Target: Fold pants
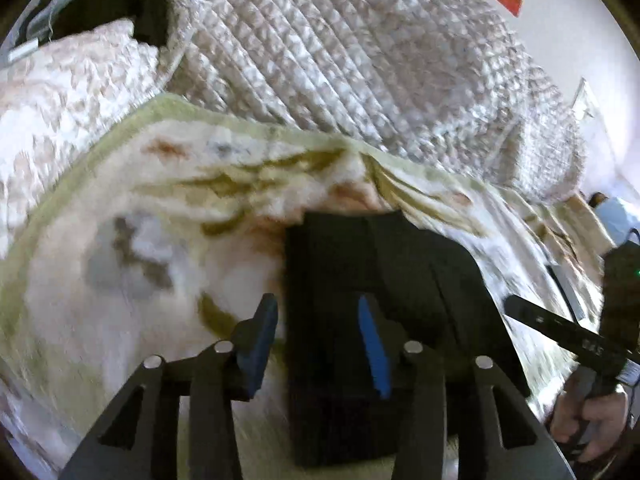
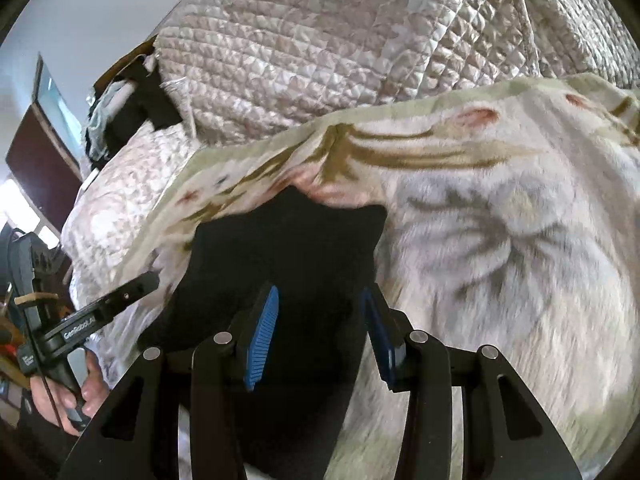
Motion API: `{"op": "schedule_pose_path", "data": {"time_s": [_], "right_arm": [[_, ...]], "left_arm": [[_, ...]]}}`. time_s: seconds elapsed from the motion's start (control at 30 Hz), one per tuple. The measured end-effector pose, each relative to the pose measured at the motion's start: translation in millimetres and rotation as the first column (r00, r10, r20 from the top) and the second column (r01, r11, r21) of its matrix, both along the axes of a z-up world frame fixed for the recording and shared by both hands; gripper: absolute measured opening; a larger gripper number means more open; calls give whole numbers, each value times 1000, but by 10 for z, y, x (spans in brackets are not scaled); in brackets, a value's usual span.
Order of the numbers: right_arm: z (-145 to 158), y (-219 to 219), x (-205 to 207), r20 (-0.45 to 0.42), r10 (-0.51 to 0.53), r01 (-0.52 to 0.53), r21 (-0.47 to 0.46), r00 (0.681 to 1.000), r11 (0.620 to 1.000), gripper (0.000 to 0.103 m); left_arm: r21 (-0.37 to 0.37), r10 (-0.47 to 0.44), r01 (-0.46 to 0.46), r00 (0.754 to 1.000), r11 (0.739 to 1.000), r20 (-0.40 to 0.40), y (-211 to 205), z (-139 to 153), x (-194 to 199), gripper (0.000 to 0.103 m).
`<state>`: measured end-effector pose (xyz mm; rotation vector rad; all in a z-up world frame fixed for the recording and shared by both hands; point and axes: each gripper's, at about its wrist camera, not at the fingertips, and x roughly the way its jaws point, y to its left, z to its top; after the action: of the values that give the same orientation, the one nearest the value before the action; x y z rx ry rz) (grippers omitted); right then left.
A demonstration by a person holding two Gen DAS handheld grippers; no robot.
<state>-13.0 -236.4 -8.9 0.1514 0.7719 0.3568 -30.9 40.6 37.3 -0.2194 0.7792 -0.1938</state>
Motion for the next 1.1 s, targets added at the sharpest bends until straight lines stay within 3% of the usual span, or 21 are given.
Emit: {"op": "schedule_pose_path", "data": {"time_s": [0.1, 0.27, 0.47, 0.67, 0.87, 1.1], "right_arm": [[-228, 29, -60, -83, -13, 8, -57, 996, 998, 45], [-197, -67, -144, -95, -14, 14, -2, 995, 1000, 46], [-40, -73, 50, -97, 15, -10, 52, 995, 999, 46], [-83, -59, 309, -113, 10, -5, 37, 994, 999, 47], [-251, -156, 415, -141, -8, 22, 98, 990, 995, 47], [-281, -133, 279, -127, 21, -3, 138, 992, 990, 47]], "left_arm": [[34, 3, -1, 997, 999, -72, -69, -234, -74, 51], [-23, 16, -17, 997, 1000, -70, 20, -204, -142, 52], [-53, -26, 21, 996, 998, -90, 41, -91, 114, 53], [-98, -25, 10, 987, 995, -156, 52, -245, 446, 54], [-190, -19, -5, 992, 982, -123, 99, -357, 511, 61], [-220, -22, -2, 994, 975, -103, 73, -395, 388, 61]]}}
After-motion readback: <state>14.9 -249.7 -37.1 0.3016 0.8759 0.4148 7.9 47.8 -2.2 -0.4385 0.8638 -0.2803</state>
